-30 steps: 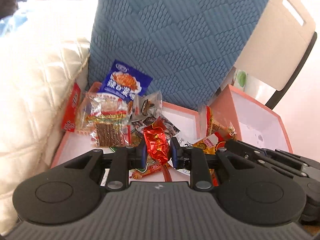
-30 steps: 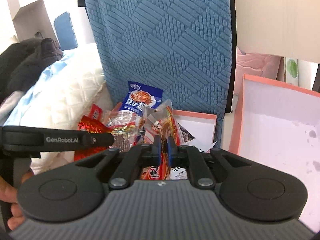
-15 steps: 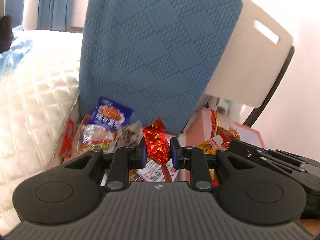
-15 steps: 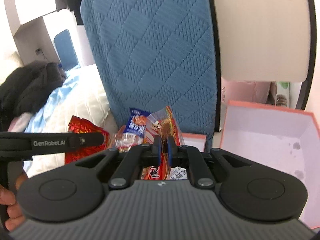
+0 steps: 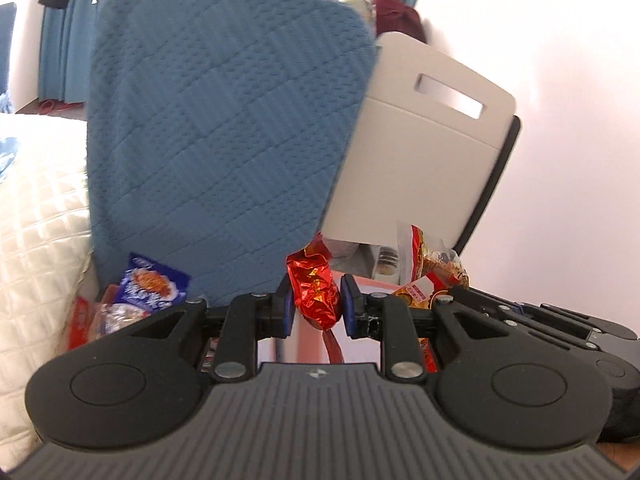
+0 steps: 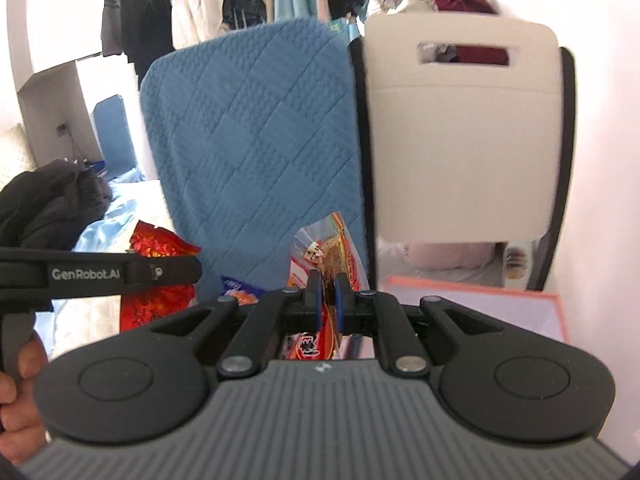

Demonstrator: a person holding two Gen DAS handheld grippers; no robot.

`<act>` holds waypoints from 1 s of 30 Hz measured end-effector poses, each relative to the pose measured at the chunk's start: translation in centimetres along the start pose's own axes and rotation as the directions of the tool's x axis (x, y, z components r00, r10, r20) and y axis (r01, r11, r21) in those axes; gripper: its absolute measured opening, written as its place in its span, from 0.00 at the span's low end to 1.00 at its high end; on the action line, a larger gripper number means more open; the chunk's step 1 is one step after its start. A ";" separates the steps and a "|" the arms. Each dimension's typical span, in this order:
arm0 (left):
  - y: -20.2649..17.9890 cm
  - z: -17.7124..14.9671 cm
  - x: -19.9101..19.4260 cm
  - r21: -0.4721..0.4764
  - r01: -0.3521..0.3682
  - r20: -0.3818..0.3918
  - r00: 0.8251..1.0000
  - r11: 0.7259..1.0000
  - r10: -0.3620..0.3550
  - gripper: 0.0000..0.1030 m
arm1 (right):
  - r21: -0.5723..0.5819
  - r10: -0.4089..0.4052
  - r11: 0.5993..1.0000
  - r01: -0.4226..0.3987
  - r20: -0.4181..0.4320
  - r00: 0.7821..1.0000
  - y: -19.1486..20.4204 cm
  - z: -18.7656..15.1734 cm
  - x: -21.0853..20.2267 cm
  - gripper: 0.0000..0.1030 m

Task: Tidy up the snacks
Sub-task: 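Lift the red candy with the left gripper and carry it over the empty pink box, then open the left gripper to drop the red candy into the pink box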

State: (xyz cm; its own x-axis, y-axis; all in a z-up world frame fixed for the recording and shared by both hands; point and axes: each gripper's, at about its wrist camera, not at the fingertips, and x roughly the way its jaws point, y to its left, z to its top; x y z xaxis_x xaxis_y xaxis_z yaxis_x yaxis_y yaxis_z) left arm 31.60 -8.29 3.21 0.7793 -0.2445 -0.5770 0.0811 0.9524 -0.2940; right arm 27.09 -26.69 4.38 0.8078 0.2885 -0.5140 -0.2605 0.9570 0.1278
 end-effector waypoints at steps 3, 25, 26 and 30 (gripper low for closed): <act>-2.0 -0.1 1.0 0.016 0.020 -0.006 1.000 1.000 -0.020 0.26 | 0.013 -0.017 1.000 0.017 -0.001 1.000 -1.8 0.0 -0.3 0.10; -8.9 -8.2 14.4 -0.027 0.118 -0.198 0.973 0.993 -0.121 0.26 | 0.092 -0.109 0.987 0.133 -0.229 0.967 -13.9 -7.7 5.1 0.10; -8.7 -8.6 14.8 -0.039 0.120 -0.204 0.971 0.992 -0.125 0.26 | 0.093 -0.107 0.987 0.133 -0.242 0.964 -14.2 -8.2 5.5 0.10; -8.8 -10.2 16.5 -0.042 0.100 -0.229 0.968 0.994 -0.107 0.26 | 0.086 -0.098 0.988 0.128 -0.295 0.950 -15.3 -10.2 6.9 0.10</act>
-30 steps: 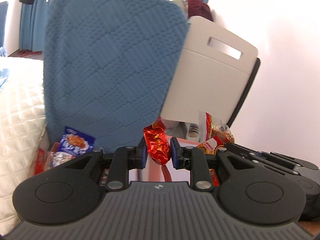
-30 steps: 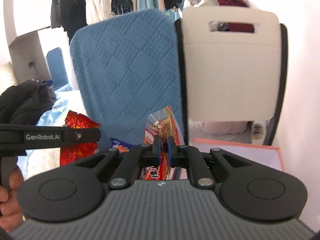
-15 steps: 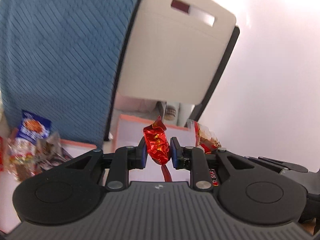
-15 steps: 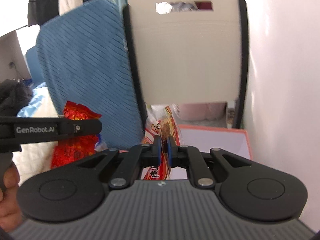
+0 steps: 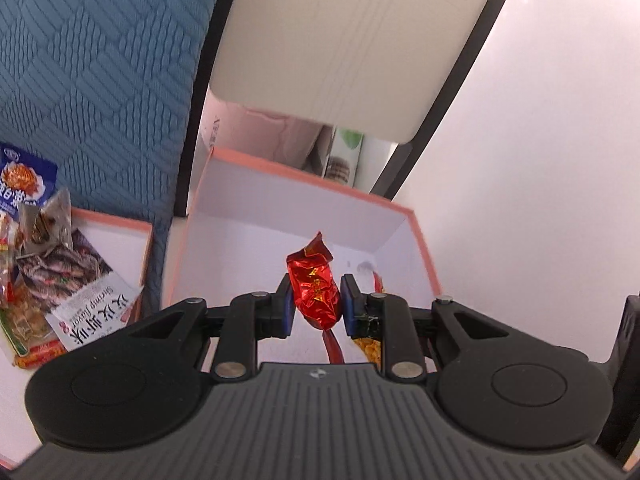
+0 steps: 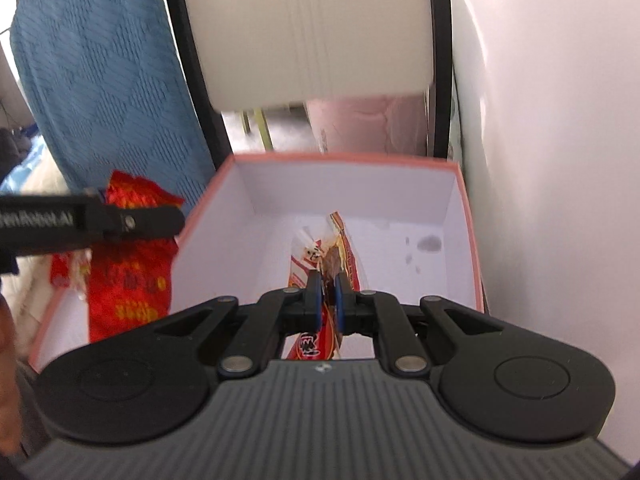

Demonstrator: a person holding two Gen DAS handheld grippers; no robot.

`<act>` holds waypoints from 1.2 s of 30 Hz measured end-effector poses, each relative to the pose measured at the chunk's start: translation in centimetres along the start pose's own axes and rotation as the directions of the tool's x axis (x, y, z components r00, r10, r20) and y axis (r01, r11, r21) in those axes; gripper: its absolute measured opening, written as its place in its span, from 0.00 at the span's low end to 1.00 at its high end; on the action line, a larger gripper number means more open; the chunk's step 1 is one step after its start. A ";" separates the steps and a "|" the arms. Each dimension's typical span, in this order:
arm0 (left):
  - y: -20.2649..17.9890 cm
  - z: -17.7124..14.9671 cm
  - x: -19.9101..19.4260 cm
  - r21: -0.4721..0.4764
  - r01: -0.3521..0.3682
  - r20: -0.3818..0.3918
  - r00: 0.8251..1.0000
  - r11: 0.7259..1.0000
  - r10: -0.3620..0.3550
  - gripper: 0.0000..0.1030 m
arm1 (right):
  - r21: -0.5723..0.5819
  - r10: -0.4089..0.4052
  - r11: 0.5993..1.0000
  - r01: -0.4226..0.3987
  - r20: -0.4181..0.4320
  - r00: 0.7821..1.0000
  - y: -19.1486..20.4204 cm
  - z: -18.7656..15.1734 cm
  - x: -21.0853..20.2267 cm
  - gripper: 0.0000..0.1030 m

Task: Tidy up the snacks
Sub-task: 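Open the left gripper to drop the red candy into the pink box, then withdraw the left tool from the pink box back toward the snack lid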

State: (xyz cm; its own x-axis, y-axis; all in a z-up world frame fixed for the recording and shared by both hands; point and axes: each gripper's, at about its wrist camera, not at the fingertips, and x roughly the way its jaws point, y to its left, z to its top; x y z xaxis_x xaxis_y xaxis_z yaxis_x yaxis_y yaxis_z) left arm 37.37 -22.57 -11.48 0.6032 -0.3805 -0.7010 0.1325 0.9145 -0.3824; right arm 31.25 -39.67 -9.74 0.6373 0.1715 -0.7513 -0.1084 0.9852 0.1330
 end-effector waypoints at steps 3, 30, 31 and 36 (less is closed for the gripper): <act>0.1 -0.9 1.2 -0.002 -0.010 -0.018 1.000 1.000 0.010 0.26 | -0.002 0.011 1.000 -0.011 -0.045 0.999 -0.8 -1.3 1.6 0.10; -1.3 -0.5 -5.8 0.103 -0.027 0.103 0.995 0.994 0.016 0.75 | 0.031 -0.041 0.999 0.040 0.013 0.999 -1.4 -2.3 -1.0 0.65; -1.3 -0.5 -6.5 0.117 -0.029 0.110 0.994 0.993 0.016 0.75 | 0.034 -0.034 0.999 0.033 0.026 0.999 -1.3 -2.2 -1.6 0.65; -1.3 -0.7 -10.2 0.163 -0.051 0.172 0.985 0.985 0.022 0.75 | 0.025 -0.023 0.999 0.021 0.085 0.996 0.2 -1.8 -4.1 0.65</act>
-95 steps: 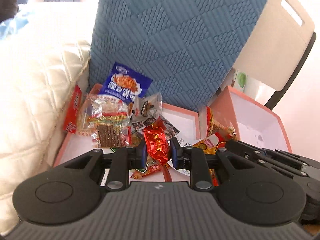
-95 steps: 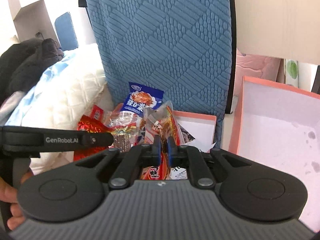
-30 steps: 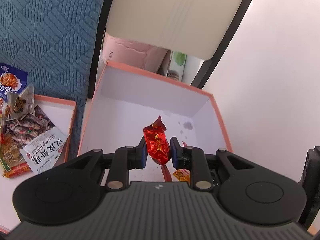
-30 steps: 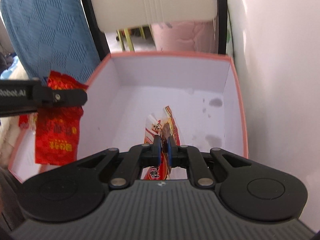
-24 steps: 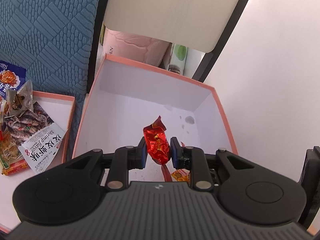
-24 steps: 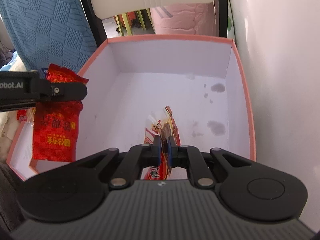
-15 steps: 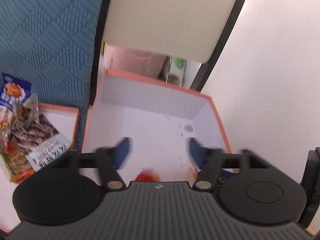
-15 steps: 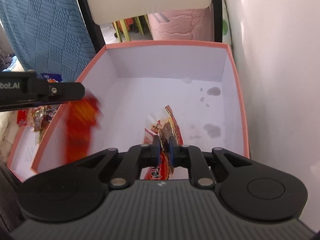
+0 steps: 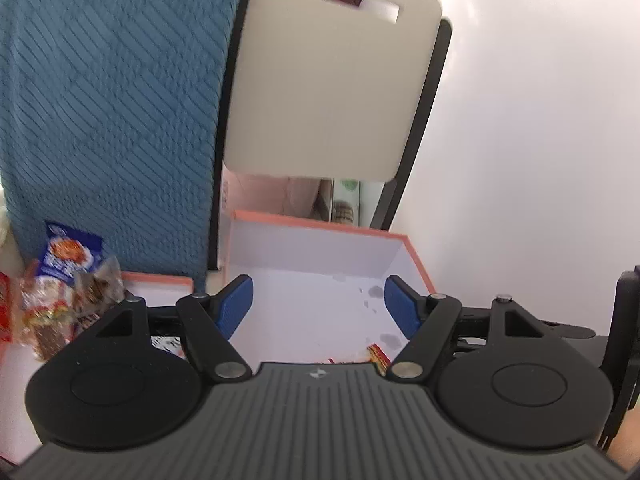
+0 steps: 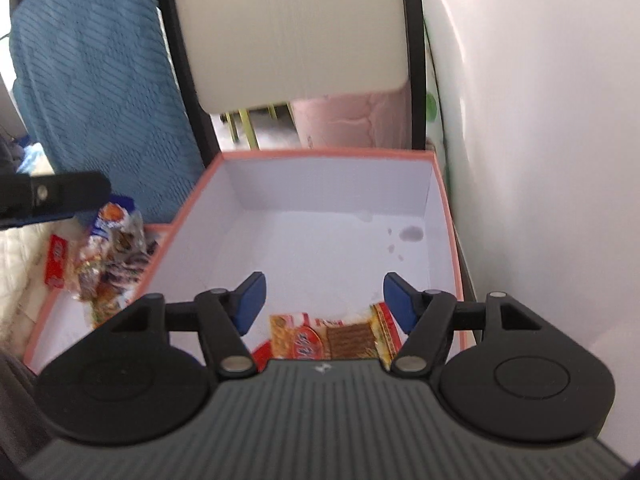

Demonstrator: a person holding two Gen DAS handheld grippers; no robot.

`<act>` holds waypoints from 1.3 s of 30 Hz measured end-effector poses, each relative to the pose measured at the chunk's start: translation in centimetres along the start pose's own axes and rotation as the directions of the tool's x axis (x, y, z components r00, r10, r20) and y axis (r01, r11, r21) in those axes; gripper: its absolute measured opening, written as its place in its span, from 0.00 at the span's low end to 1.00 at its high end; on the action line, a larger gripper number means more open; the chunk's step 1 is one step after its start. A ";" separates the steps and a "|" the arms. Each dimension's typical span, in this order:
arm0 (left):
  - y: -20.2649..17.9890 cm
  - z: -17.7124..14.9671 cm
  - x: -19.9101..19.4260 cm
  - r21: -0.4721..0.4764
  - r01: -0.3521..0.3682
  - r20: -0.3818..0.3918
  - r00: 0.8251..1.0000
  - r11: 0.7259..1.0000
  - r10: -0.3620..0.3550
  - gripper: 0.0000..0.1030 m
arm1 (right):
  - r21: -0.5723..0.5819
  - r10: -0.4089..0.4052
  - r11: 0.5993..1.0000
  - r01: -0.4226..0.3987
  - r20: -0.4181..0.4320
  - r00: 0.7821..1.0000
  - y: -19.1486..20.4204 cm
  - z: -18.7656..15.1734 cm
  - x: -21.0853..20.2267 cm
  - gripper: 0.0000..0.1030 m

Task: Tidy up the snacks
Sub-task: 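Withdraw the left tool from the pink box back toward the snack lid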

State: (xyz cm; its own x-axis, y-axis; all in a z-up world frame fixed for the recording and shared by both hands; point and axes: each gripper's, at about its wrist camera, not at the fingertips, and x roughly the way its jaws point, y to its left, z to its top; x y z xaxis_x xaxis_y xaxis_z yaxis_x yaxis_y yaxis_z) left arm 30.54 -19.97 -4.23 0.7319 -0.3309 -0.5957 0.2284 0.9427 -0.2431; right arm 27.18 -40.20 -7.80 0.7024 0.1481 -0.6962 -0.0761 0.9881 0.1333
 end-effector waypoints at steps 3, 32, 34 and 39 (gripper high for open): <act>0.4 0.3 -2.1 0.004 0.015 0.042 0.999 1.000 -0.015 0.75 | -0.013 0.006 1.000 -0.006 0.024 1.000 1.4 0.3 -1.2 0.65; 10.0 -3.3 -12.3 -0.059 -0.030 0.234 0.971 0.998 0.043 0.75 | -0.110 0.084 0.992 -0.065 0.174 0.981 13.2 -2.1 -6.3 0.65; 10.8 -4.2 -12.1 -0.071 -0.036 0.229 0.972 0.997 0.051 0.75 | -0.114 0.088 0.991 -0.070 0.169 0.982 13.8 -2.7 -6.1 0.65; 12.2 -5.9 -11.9 -0.091 -0.053 0.220 0.973 0.994 0.072 0.75 | -0.143 0.101 0.987 -0.078 0.157 0.982 15.4 -4.6 -5.3 0.65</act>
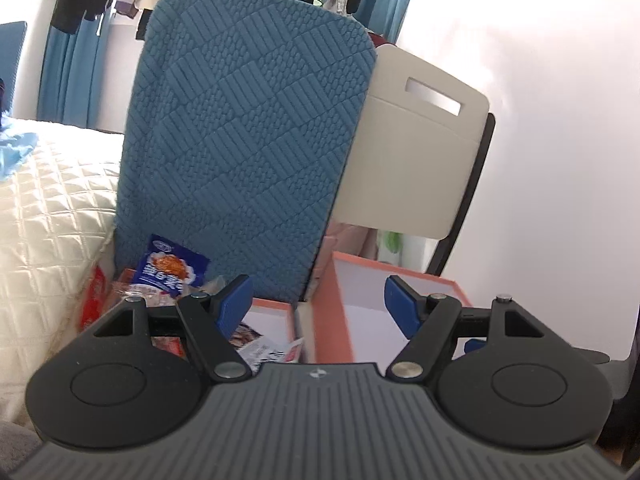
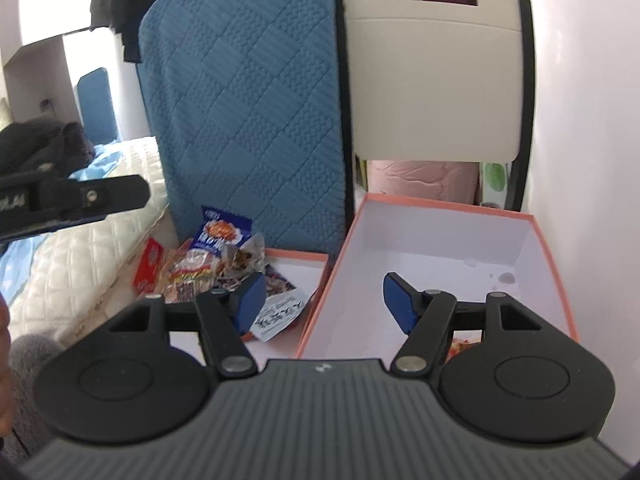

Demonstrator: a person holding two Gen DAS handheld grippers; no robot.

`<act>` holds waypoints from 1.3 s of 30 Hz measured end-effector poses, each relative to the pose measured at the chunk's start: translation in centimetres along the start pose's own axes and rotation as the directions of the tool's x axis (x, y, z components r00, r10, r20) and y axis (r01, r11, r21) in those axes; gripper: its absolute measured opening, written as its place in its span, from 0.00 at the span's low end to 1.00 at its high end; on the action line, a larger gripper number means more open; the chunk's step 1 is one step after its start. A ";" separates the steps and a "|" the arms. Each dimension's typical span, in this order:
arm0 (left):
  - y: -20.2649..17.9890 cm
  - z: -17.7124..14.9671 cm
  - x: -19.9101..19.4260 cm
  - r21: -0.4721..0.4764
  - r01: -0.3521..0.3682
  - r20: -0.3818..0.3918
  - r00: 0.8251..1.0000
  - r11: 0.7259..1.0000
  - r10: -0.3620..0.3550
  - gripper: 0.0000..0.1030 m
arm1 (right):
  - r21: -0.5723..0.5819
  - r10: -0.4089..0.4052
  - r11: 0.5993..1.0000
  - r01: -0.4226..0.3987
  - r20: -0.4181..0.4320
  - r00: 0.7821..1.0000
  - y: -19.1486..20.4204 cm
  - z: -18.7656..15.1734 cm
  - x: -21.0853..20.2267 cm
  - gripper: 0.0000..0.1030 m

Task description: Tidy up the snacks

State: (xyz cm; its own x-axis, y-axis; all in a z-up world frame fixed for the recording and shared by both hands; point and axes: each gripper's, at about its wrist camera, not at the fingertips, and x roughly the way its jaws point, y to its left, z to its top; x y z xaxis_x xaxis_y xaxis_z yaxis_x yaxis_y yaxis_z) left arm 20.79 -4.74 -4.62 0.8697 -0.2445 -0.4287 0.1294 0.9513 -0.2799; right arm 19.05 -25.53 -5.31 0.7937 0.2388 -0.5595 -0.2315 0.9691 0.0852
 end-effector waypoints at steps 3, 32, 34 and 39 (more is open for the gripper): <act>0.9 -0.6 -0.1 -0.006 0.003 -0.016 1.000 1.000 -0.003 0.75 | 0.002 0.018 1.000 -0.018 -0.013 1.000 1.2 -1.2 0.6 0.65; 6.7 -5.6 3.9 0.046 -0.095 -0.179 0.979 0.994 0.102 0.75 | 0.025 0.047 0.999 -0.044 -0.137 0.989 5.2 -5.5 4.8 0.65; 6.9 -5.5 4.9 0.047 -0.101 -0.193 0.975 0.994 0.108 0.75 | 0.014 0.041 0.999 -0.039 -0.134 0.990 5.4 -5.3 5.2 0.65; 8.0 -4.6 7.1 -0.001 -0.088 -0.206 0.975 0.996 0.086 0.75 | -0.003 0.049 0.999 -0.050 -0.133 0.990 6.1 -4.6 6.3 0.65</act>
State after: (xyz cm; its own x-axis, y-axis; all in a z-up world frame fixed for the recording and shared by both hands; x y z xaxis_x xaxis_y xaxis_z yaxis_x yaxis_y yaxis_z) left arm 25.77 0.28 -13.85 0.7608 -0.1951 -0.6189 0.0519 0.9690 -0.2417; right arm 20.10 -18.42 -12.13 0.6993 0.2753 -0.6597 -0.2719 0.9559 0.1107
